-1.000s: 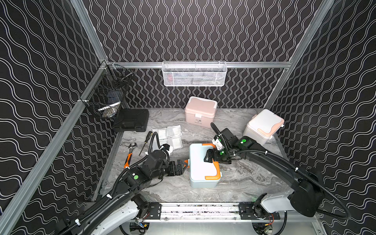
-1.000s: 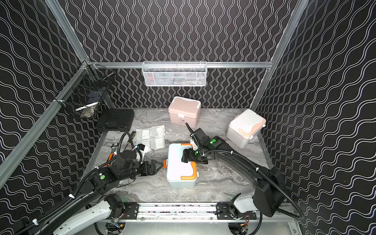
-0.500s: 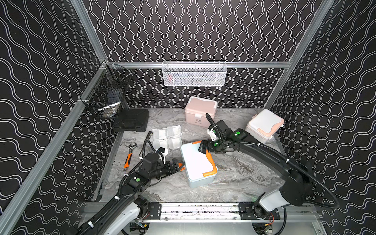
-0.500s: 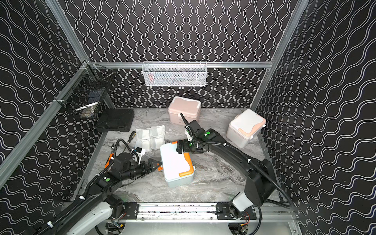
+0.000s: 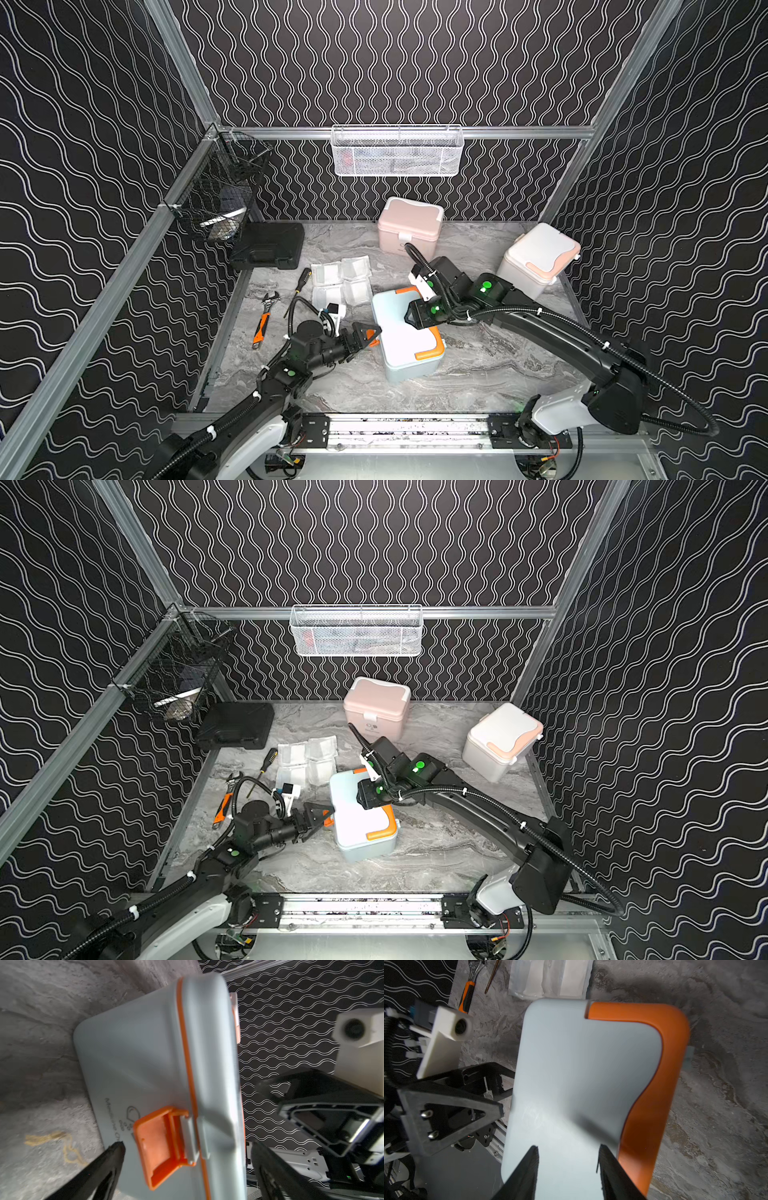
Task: Open first aid kits and take out gauze
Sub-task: Fasten the fastener of the first aid kit.
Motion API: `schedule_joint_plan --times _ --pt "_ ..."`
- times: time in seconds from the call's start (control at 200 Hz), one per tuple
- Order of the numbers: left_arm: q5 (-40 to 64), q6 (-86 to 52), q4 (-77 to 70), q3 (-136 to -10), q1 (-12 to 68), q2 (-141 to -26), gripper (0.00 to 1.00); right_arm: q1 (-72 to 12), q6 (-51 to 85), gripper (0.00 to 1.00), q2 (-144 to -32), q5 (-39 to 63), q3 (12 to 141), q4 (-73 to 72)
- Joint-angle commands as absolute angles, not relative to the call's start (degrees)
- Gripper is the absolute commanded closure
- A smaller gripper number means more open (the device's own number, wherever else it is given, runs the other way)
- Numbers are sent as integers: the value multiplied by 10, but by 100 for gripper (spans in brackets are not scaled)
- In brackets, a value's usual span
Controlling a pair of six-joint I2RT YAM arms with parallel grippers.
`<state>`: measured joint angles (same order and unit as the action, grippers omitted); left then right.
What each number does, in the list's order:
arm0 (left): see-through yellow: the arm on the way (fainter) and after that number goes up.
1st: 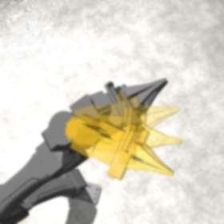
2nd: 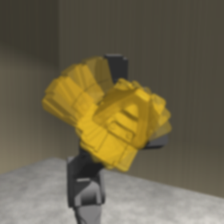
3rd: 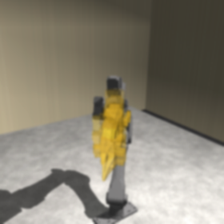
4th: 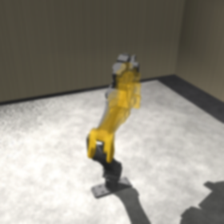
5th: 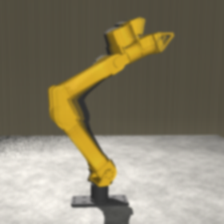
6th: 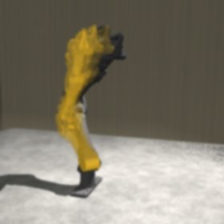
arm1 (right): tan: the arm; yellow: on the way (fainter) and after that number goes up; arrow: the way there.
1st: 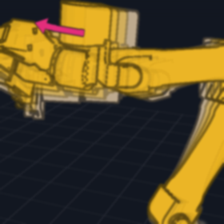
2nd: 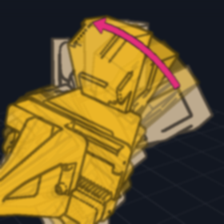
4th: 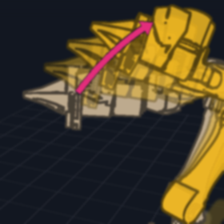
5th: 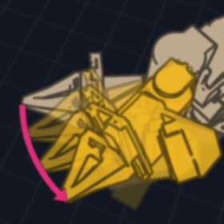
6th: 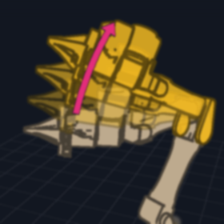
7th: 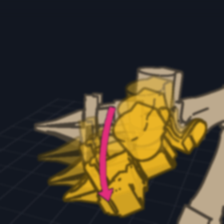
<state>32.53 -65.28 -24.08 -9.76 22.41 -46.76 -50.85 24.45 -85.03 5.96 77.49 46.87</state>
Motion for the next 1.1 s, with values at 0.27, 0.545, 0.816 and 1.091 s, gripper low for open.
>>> schedule_joint_plan --times 0.27,0.545,0.816,1.091 --pt "342 -702 -387 -73 223 -492 1 -529 264 63 -904 63 766 490" --pt "360 -749 -533 -65 223 -582 1 -529 267 63 -905 60 777 495" --pt "362 -781 -609 -53 223 -604 1 -529 270 63 -905 59 774 492" --pt "345 -747 -459 -62 223 -501 1 -529 271 63 -902 57 771 491"
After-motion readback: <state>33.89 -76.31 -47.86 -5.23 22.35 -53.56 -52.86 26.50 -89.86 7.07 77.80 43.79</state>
